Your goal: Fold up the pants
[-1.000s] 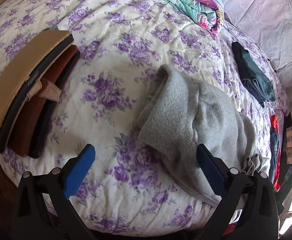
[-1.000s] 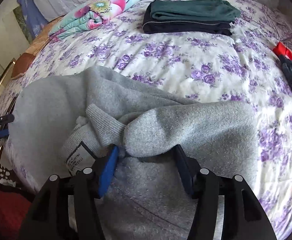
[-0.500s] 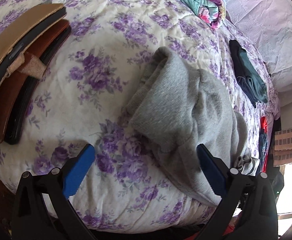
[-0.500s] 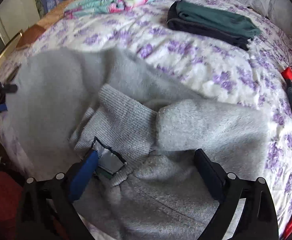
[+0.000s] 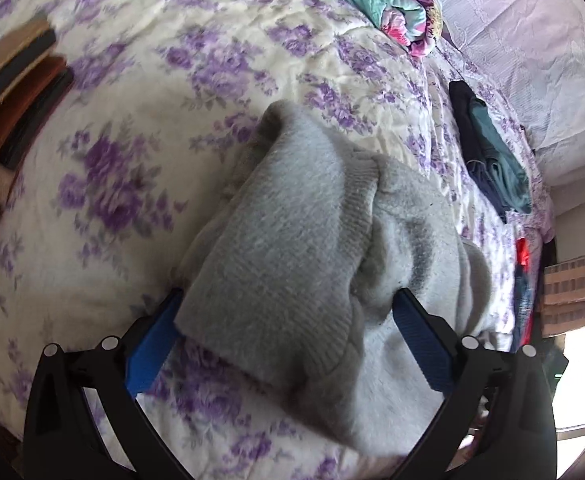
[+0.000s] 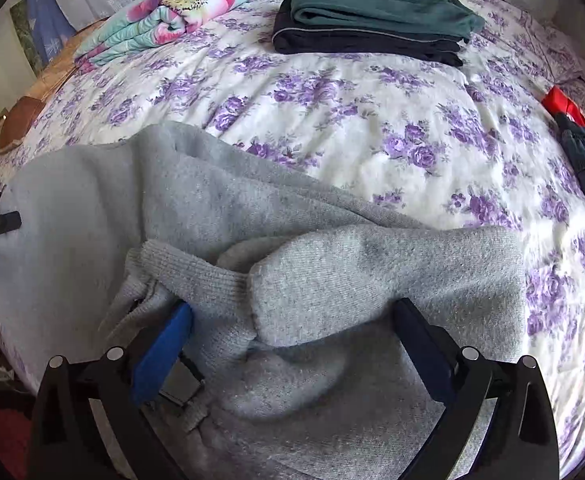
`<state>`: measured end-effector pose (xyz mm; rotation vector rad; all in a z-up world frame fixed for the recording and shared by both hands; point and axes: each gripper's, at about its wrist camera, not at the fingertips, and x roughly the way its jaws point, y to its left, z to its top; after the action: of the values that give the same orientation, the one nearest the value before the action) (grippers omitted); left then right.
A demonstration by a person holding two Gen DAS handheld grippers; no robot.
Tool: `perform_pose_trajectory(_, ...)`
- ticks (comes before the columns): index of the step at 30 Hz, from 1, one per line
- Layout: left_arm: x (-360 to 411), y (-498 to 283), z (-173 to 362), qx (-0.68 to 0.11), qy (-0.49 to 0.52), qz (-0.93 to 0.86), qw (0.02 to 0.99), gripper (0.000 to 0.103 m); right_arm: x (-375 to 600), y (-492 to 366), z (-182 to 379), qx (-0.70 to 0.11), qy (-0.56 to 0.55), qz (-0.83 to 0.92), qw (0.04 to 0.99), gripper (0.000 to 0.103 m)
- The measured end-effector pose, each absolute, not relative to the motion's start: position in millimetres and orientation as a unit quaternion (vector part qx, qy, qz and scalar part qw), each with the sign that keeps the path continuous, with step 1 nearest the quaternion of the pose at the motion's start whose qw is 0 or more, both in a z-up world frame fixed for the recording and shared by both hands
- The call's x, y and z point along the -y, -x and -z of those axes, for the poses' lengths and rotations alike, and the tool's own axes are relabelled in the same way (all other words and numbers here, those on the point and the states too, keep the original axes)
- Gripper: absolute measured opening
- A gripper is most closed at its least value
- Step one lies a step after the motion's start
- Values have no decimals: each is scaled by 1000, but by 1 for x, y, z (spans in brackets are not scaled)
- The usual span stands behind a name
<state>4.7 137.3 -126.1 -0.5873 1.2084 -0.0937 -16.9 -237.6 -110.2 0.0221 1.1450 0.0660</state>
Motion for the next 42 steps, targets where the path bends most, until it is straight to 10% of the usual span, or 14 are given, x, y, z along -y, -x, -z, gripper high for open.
perform_pose_trajectory(10, -139, -3, 121, -536, 281, 40, 795, 96, 236, 22, 110, -524, 1, -40, 851, 100)
perform_pose_trajectory(12, -141, -1, 119, -526, 310, 49, 790, 74, 238, 22, 109, -527, 0, -54, 848, 100)
perform_pose_trajectory(21, -141, 9, 103, -498, 342, 16, 797, 42, 261, 40, 53, -481, 74, -113, 866, 99)
perform_pose_trajectory(24, -114, 17, 64, -472, 248, 6, 846, 35, 275, 28, 108, -573, 93, -95, 809, 100)
perform_pose_trajectory(33, 26, 38, -41, -390, 32, 104, 915, 33, 363, 35, 59, -464, -46, -88, 880, 100)
perform_pose_trajectory(42, 198, 66, -24, -398, -160, 315, 847, 33, 488, 56, 108, -482, -303, 0, 822, 99)
